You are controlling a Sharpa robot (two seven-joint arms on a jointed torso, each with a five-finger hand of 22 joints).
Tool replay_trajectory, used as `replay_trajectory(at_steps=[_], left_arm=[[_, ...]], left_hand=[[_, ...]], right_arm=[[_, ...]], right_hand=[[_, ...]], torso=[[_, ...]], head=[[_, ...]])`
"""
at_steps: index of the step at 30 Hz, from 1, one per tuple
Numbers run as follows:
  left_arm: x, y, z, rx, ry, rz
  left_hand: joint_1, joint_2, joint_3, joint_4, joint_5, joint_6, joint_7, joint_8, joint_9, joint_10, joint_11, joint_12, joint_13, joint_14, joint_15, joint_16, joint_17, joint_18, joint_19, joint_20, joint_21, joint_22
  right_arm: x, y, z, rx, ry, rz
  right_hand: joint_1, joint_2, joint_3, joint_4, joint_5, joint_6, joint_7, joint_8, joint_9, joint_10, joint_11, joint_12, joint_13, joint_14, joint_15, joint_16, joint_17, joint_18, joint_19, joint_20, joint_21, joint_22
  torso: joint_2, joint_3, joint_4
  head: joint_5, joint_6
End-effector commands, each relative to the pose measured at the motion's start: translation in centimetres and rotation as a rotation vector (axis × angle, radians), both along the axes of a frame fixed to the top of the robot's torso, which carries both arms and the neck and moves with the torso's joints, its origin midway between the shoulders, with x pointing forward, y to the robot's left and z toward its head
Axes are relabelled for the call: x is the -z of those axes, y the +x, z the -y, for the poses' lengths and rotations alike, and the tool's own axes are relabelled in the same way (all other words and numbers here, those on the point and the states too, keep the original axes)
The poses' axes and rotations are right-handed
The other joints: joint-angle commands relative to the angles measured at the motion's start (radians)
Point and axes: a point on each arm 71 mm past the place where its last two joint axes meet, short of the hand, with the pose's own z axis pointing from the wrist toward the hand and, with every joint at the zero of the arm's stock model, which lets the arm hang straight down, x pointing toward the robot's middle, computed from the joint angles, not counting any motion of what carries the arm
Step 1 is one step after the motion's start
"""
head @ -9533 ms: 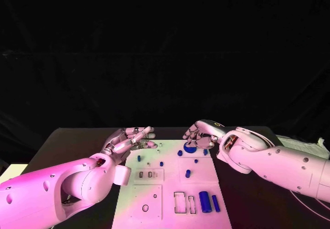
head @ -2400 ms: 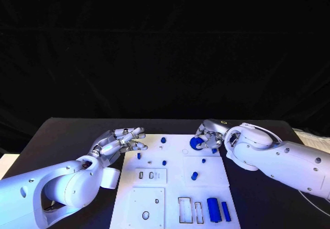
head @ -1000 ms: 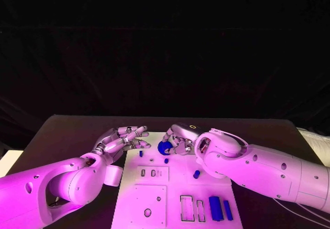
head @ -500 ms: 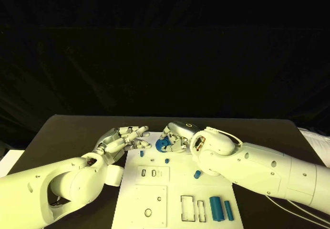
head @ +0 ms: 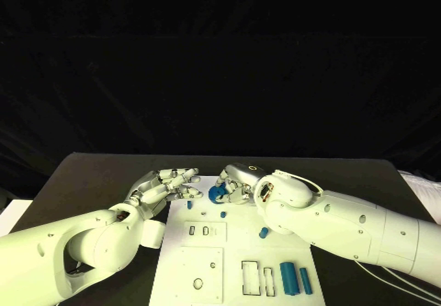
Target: Assemble the parts on the task board
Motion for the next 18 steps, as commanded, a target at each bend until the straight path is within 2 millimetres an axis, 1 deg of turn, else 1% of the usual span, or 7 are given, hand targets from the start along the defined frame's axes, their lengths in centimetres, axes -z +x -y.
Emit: replay_trajectory(at_steps=[1,3,5,8,10,13,18], left_arm=[[-0.12,-0.04,0.2,0.02,-0.012,0.004],[-0.12,-0.04,0.19,0.02,-0.012,0.004],[-0.12,-0.04,0.18,0.019,-0.012,0.003],[-0.11,-0.05,0.16,0.019,-0.011,0.003],[-0.11,-0.05,0.13,0.018,-0.011,0.002],[-0.11,-0.05,0.11,0.017,-0.01,0.002],[-0.1,-0.03,0.08,0.017,-0.01,0.002]], left_hand=[[0.004,0.004,0.001,-0.002,-0.003,-0.002,0.004,-0.006,0.0,-0.005,-0.001,-0.004,-0.001,-0.007,0.0,0.007,0.001,0.018,0.001,0.004,-0.001,0.002],[0.004,0.004,0.001,-0.002,-0.003,-0.002,0.004,-0.006,0.0,-0.005,-0.001,-0.004,-0.001,-0.007,0.0,0.007,0.001,0.018,0.001,0.004,-0.001,0.002],[0.004,0.004,0.001,-0.003,-0.003,-0.002,0.004,-0.006,0.0,-0.005,-0.001,-0.004,-0.001,-0.007,0.0,0.007,0.001,0.018,0.001,0.004,-0.001,0.002],[0.004,0.004,0.004,-0.004,-0.003,-0.002,0.004,-0.007,0.0,-0.005,-0.001,-0.004,-0.001,-0.009,0.0,0.007,0.003,0.017,0.0,0.004,-0.001,0.002],[0.004,0.004,0.004,-0.004,-0.003,-0.002,0.004,-0.007,0.0,-0.005,-0.001,-0.004,-0.001,-0.009,0.0,0.007,0.003,0.017,0.0,0.004,-0.001,0.002],[0.004,0.004,0.004,-0.004,-0.003,-0.002,0.004,-0.007,0.0,-0.005,-0.001,-0.004,-0.001,-0.009,0.0,0.007,0.003,0.017,0.0,0.004,-0.001,0.002],[0.004,0.004,0.004,-0.004,-0.003,-0.002,0.004,-0.007,0.0,-0.005,-0.001,-0.004,-0.001,-0.009,0.0,0.007,0.003,0.017,0.0,0.004,-0.001,0.002]], right_arm=[[0.35,-0.01,-0.03,-0.003,-0.034,-0.024],[0.36,0.0,-0.01,-0.003,-0.031,-0.027],[0.39,0.0,0.03,-0.004,-0.029,-0.034],[0.52,0.01,0.11,-0.003,-0.028,-0.055],[0.6,0.03,0.17,-0.002,-0.027,-0.066],[0.66,0.09,0.33,0.004,-0.024,-0.075],[0.1,0.12,0.69,0.009,0.044,-0.024]], right_hand=[[-0.018,-0.028,-0.028,0.01,-0.018,-0.031,0.005,-0.012,-0.011,-0.01,0.004,-0.019,-0.011,0.092,0.01,0.006,0.202,-0.017,0.027,0.011,-0.002,0.09],[-0.036,-0.031,-0.058,0.031,-0.038,-0.054,0.011,-0.011,-0.011,-0.012,0.009,-0.024,-0.014,0.092,0.015,0.007,0.205,-0.017,0.027,0.017,-0.002,0.09],[-0.052,-0.026,-0.078,0.054,-0.036,-0.056,0.012,-0.009,-0.009,-0.011,0.011,-0.022,-0.012,0.093,0.017,0.008,0.207,-0.017,0.028,0.02,-0.001,0.092],[-0.111,-0.003,-0.107,0.117,0.014,-0.039,0.009,-0.002,-0.003,-0.003,0.01,-0.005,0.001,0.094,0.018,0.013,0.216,-0.018,0.031,0.021,0.002,0.098],[-0.13,0.01,-0.113,0.139,0.036,-0.029,0.006,0.0,-0.001,0.001,0.008,0.002,0.007,0.095,0.016,0.014,0.219,-0.018,0.032,0.021,0.003,0.1],[-0.144,0.031,-0.118,0.144,0.072,-0.014,0.002,0.004,0.002,0.004,0.004,0.01,0.014,0.096,0.013,0.016,0.222,-0.019,0.033,0.018,0.005,0.104],[-0.131,0.043,-0.118,0.134,0.12,-0.004,-0.002,0.002,0.003,0.012,0.001,0.03,0.029,0.097,0.01,0.019,0.228,-0.02,0.035,0.015,0.007,0.108]], torso=[[0.0,-0.0002,0.0],[0.0,0.0001,0.0002],[0.0,0.0003,0.0005],[0.0,0.0003,0.0001],[0.001,0.0,-0.0006],[0.0,0.0009,-0.0004],[0.0,0.0012,-0.0001]], head=[[-0.001,0.0],[-0.001,0.0],[-0.001,0.0],[-0.001,0.0],[0.0,-0.001],[0.0,-0.001],[0.0,0.001]])
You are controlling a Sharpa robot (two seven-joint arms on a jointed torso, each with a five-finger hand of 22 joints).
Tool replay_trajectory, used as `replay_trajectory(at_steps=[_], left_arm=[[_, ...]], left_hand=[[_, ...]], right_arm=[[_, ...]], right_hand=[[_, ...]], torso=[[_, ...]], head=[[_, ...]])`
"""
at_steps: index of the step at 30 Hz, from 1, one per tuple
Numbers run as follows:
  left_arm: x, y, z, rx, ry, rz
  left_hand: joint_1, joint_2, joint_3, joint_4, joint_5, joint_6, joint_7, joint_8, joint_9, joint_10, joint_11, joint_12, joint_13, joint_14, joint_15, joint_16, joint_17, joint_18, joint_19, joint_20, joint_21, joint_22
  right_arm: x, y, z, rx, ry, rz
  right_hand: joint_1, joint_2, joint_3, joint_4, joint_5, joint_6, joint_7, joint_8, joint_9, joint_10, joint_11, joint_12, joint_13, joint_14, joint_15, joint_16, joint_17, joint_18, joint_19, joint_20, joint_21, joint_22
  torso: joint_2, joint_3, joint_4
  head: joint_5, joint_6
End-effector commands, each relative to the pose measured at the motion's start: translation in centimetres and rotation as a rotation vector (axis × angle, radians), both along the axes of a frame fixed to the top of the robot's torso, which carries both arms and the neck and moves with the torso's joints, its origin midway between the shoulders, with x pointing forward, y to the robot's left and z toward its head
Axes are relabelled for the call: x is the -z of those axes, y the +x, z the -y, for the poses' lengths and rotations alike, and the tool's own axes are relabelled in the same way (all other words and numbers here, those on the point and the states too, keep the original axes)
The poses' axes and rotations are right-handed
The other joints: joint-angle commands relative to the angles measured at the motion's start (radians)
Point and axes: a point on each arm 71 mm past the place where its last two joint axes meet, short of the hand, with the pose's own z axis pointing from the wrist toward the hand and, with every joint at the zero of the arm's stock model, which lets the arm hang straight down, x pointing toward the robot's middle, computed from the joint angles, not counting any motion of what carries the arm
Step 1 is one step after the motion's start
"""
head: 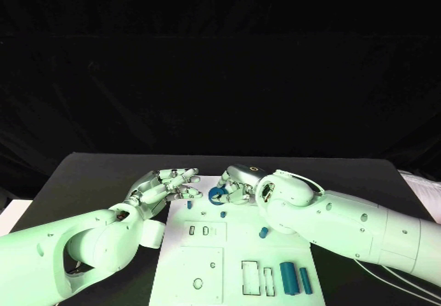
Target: Assemble the parts on the task board
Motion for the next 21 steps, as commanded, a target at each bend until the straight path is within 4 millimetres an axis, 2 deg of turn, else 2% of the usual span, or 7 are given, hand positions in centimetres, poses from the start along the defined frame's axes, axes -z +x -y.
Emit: replay_trajectory(at_steps=[1,7,12,17,19,20,21], left_arm=[[-0.1,0.0,0.1,0.016,-0.011,0.005],[-0.1,0.0,0.0,0.012,-0.009,0.005],[0.0,0.2,-0.3,0.004,-0.006,0.005],[0.0,0.4,-0.4,0.0,-0.004,0.005],[0.1,0.4,-0.4,-0.001,-0.004,0.005],[0.1,0.4,-0.5,-0.001,-0.004,0.005],[0.1,0.5,-0.5,-0.002,-0.004,0.005]], left_hand=[[0.004,0.004,0.004,-0.004,-0.003,-0.002,0.004,-0.007,0.0,-0.005,-0.001,-0.004,-0.002,-0.009,0.0,0.007,0.001,0.017,0.0,0.004,-0.001,0.001],[0.004,0.004,0.004,-0.004,-0.003,-0.002,0.004,-0.007,0.0,-0.005,-0.001,-0.004,-0.002,-0.009,0.0,0.007,0.001,0.017,0.0,0.004,-0.001,0.001],[0.004,0.004,0.004,-0.004,-0.003,-0.002,0.004,-0.007,0.0,-0.005,-0.001,-0.004,-0.002,-0.009,0.0,0.007,0.001,0.017,0.0,0.004,-0.001,0.001],[0.004,0.004,0.005,-0.005,-0.004,-0.002,0.004,-0.007,-0.001,-0.006,-0.001,-0.004,-0.002,-0.01,0.0,0.007,0.002,0.017,0.0,0.004,-0.002,0.001],[0.004,0.004,0.005,-0.005,-0.004,-0.002,0.004,-0.007,-0.001,-0.006,-0.001,-0.004,-0.002,-0.01,0.0,0.007,0.002,0.017,0.0,0.004,-0.002,0.001],[0.004,0.004,0.005,-0.005,-0.004,-0.002,0.004,-0.007,-0.001,-0.006,-0.001,-0.004,-0.002,-0.01,0.0,0.007,0.002,0.017,0.0,0.004,-0.002,0.001],[0.004,0.004,0.005,-0.005,-0.004,-0.002,0.004,-0.007,-0.001,-0.006,-0.001,-0.004,-0.002,-0.01,0.0,0.007,0.002,0.017,0.0,0.004,-0.002,0.001]], right_arm=[[-0.4,-0.1,0.2,-0.004,0.078,0.043],[-1.6,-0.5,1.1,-0.043,0.234,0.125],[-2.1,-0.9,2.8,-0.098,0.33,0.11],[-2.3,-1.2,6.7,-0.081,0.363,0.044],[-2.2,-1.2,9.4,-0.046,0.37,0.002],[-2.2,-1.2,9.6,-0.043,0.371,-0.001],[-2.1,-1.2,11.3,-0.021,0.376,-0.029]], right_hand=[[0.02,0.012,0.001,-0.014,0.03,0.007,-0.001,0.004,-0.002,0.012,-0.001,0.018,0.025,0.097,-0.001,0.007,0.23,-0.02,0.036,-0.003,0.008,0.109],[0.064,0.01,0.01,-0.045,0.037,0.001,0.002,-0.004,-0.004,0.01,0.0,0.018,0.027,0.097,-0.001,0.008,0.232,-0.02,0.036,-0.004,0.008,0.109],[0.091,0.02,0.021,-0.062,0.039,-0.012,0.007,-0.007,-0.008,0.004,0.003,0.009,0.023,0.097,0.002,0.007,0.23,-0.019,0.034,-0.002,0.006,0.106],[0.129,0.016,0.032,-0.095,0.044,-0.004,0.007,-0.002,-0.007,0.003,0.003,0.009,0.025,0.097,0.002,0.007,0.232,-0.02,0.035,-0.001,0.007,0.109],[0.153,0.005,0.035,-0.118,0.025,0.003,0.006,-0.001,-0.006,0.001,0.002,0.005,0.024,0.097,0.001,0.007,0.231,-0.02,0.035,-0.001,0.007,0.11],[0.156,0.003,0.035,-0.12,0.023,0.003,0.006,-0.001,-0.006,0.001,0.002,0.004,0.023,0.097,0.001,0.007,0.231,-0.02,0.035,-0.001,0.007,0.11],[0.167,-0.004,0.035,-0.132,0.014,0.006,0.005,-0.001,-0.006,0.0,0.001,0.002,0.022,0.097,0.001,0.006,0.23,-0.02,0.034,-0.002,0.007,0.109]], torso=[[0.0,0.0006,-0.0003],[-0.001,0.0004,-0.0027],[-0.007,0.0014,-0.0116],[-0.015,0.0026,-0.0205],[-0.021,0.0023,-0.028],[-0.021,0.0023,-0.028],[-0.024,0.0028,-0.0331]], head=[[0.0,0.002],[-0.001,0.006],[0.001,0.009],[0.002,0.005],[0.004,0.004],[0.004,0.004],[0.006,0.006]])
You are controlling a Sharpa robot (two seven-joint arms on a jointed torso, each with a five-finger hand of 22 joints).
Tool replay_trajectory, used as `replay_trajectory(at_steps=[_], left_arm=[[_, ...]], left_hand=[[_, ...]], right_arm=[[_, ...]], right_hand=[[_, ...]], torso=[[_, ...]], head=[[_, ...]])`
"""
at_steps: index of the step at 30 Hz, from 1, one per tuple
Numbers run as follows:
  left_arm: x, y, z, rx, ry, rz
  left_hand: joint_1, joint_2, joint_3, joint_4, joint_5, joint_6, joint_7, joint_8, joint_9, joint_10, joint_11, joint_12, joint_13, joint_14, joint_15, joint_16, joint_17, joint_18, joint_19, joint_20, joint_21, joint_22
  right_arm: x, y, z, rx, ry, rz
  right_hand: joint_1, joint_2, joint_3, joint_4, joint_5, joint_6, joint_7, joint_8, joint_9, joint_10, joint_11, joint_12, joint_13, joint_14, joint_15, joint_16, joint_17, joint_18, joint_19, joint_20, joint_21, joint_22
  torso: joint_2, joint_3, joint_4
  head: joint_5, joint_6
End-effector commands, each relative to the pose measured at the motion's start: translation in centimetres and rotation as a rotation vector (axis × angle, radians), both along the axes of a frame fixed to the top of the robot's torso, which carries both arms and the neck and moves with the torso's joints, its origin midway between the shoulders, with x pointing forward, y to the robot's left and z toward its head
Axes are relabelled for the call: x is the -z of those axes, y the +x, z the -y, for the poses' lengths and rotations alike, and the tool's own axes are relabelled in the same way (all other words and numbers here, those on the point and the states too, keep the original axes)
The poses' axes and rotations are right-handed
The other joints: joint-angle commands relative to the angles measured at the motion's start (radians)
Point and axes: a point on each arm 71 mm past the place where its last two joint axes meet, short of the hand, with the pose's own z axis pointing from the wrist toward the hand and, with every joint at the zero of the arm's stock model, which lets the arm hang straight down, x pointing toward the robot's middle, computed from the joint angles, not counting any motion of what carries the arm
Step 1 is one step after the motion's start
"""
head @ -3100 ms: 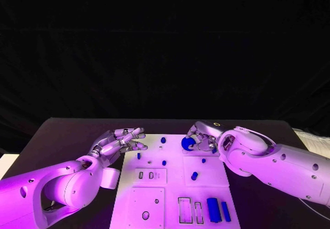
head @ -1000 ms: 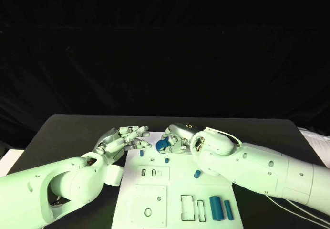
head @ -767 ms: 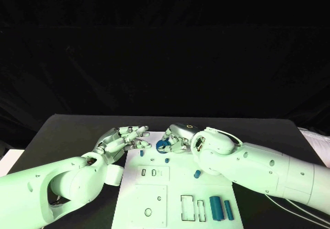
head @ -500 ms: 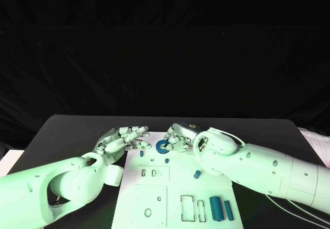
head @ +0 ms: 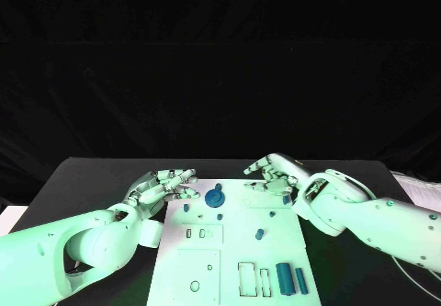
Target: Assemble the parts on the task board
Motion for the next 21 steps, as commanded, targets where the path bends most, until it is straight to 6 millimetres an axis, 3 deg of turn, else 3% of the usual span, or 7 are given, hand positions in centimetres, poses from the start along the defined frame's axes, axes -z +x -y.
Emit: replay_trajectory(at_steps=[1,5,10,18,21], left_arm=[[-0.1,0.0,0.2,0.017,-0.013,0.006],[0.0,0.2,0.2,0.014,-0.015,0.003],[0.1,0.3,0.2,0.012,-0.016,0.001],[0.3,0.5,0.4,0.016,-0.018,-0.002],[0.3,0.5,0.4,0.015,-0.018,-0.003]], left_hand=[[0.004,0.004,0.002,-0.002,-0.004,-0.002,0.004,-0.007,-0.001,-0.006,-0.001,-0.004,-0.001,-0.01,0.0,0.007,0.001,0.017,0.0,0.004,-0.002,0.001],[0.004,0.004,0.002,-0.002,-0.004,-0.002,0.004,-0.007,-0.001,-0.006,-0.001,-0.004,-0.001,-0.011,0.0,0.007,0.001,0.017,0.0,0.004,-0.002,0.001],[0.004,0.004,0.002,-0.002,-0.004,-0.002,0.004,-0.007,-0.001,-0.006,-0.001,-0.004,-0.001,-0.011,0.0,0.007,0.001,0.017,0.0,0.004,-0.002,0.001],[0.004,0.004,0.002,-0.002,-0.004,-0.002,0.004,-0.007,-0.001,-0.006,-0.001,-0.004,-0.001,-0.011,0.0,0.007,0.001,0.017,0.0,0.004,-0.002,0.001],[0.004,0.004,0.002,-0.002,-0.004,-0.002,0.004,-0.007,-0.001,-0.006,-0.001,-0.004,-0.001,-0.011,0.0,0.007,0.001,0.017,0.0,0.004,-0.002,0.001]], right_arm=[[0.1,-0.3,2.4,-0.029,0.085,-0.101],[0.4,-0.6,5.7,0.016,0.099,-0.15],[1.1,-0.6,8.6,0.07,0.093,-0.179],[2.7,-0.4,10.4,0.114,0.063,-0.203],[3.4,-0.2,10.5,0.12,0.054,-0.211]], right_hand=[[0.024,-0.01,0.0,-0.022,-0.013,0.009,0.0,0.003,0.002,-0.007,0.002,-0.006,0.02,0.097,0.001,0.002,0.229,-0.02,0.034,-0.002,0.003,0.109],[0.054,-0.032,0.001,-0.053,0.002,0.001,0.002,-0.001,-0.001,-0.005,0.002,0.0,0.025,0.098,0.001,0.004,0.233,-0.02,0.035,-0.002,0.004,0.112],[0.065,-0.043,-0.003,-0.071,-0.022,-0.015,0.005,-0.002,-0.004,-0.003,0.005,0.006,0.03,0.098,0.003,0.005,0.235,-0.02,0.035,0.0,0.004,0.112],[0.074,-0.044,-0.003,-0.081,-0.031,-0.019,0.006,-0.001,-0.004,-0.002,0.006,0.01,0.033,0.098,0.004,0.006,0.237,-0.02,0.035,0.001,0.004,0.113],[0.076,-0.043,-0.003,-0.084,-0.032,-0.019,0.006,-0.001,-0.004,-0.002,0.006,0.009,0.032,0.098,0.004,0.006,0.237,-0.02,0.035,0.001,0.004,0.113]], torso=[[-0.011,0.0015,-0.0165],[-0.015,0.006,-0.0233],[-0.019,0.0099,-0.0328],[-0.018,0.0162,-0.0334],[-0.017,0.015,-0.0334]], head=[[0.006,0.0],[0.007,0.0],[0.002,-0.001],[0.005,-0.001],[0.006,-0.005]])
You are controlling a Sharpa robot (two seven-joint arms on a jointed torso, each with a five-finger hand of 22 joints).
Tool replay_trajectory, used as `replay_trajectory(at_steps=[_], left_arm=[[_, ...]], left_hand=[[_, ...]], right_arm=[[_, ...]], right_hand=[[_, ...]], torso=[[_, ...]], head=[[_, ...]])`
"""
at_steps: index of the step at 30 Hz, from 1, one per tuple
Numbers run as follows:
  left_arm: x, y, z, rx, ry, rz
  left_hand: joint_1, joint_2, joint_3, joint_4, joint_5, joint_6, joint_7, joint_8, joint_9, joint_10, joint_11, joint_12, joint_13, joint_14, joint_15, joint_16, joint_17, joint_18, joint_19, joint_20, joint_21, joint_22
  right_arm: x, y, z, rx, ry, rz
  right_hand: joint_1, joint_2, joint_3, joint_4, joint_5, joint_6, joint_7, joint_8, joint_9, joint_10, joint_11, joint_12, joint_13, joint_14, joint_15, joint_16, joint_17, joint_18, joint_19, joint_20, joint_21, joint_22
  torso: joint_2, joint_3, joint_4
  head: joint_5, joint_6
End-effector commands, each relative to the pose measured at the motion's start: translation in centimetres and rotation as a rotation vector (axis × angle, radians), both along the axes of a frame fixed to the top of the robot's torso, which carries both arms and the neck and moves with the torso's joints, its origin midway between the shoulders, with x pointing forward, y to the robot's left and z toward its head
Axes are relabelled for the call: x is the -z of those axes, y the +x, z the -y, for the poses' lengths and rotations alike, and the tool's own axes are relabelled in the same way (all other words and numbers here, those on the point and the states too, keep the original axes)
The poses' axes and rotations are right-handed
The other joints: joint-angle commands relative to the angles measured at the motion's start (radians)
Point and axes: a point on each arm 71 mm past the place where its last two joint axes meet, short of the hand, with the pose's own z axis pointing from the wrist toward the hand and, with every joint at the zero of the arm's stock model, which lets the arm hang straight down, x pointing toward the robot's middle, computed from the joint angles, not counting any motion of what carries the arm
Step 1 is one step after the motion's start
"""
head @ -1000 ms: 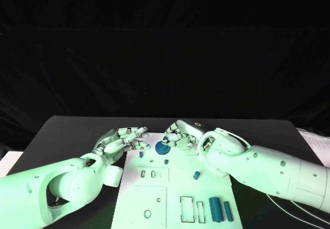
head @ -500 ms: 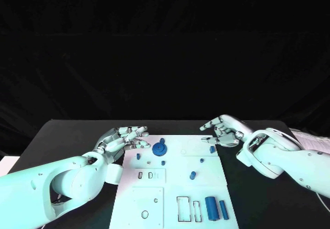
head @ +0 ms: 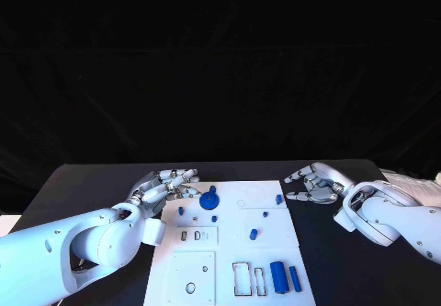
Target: Assemble the parts on the task board
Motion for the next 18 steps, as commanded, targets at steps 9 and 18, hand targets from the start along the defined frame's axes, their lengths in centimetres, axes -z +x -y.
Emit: replay_trajectory(at_steps=[9,18], left_arm=[[0.0,0.0,0.3,0.022,-0.017,0.003],[0.0,-0.1,0.4,0.023,-0.018,0.002]], left_hand=[[0.004,0.004,0.003,-0.003,-0.004,-0.002,0.004,-0.007,0.0,-0.006,-0.001,-0.004,-0.001,-0.008,-0.003,0.007,0.002,0.017,-0.001,0.004,-0.002,0.002],[0.004,0.004,0.003,-0.003,-0.004,-0.002,0.004,-0.007,0.0,-0.006,-0.001,-0.004,-0.001,-0.008,-0.003,0.007,0.002,0.017,-0.001,0.004,-0.002,0.002]], right_arm=[[1.9,0.5,-0.6,-0.022,-0.025,-0.03],[2.4,0.8,-1.2,-0.03,-0.036,-0.034]], right_hand=[[0.012,0.005,0.002,-0.01,-0.007,-0.006,-0.001,0.001,0.0,0.001,0.004,0.003,0.034,0.099,0.005,0.007,0.238,-0.021,0.035,0.001,0.005,0.114],[0.015,0.012,0.006,-0.014,-0.008,0.0,-0.002,0.004,0.001,0.002,0.004,0.005,0.036,0.099,0.005,0.008,0.24,-0.021,0.036,0.001,0.005,0.115]], torso=[[0.003,0.0014,0.0018],[0.001,0.0009,0.0003]], head=[[0.002,-0.01],[0.005,-0.015]])
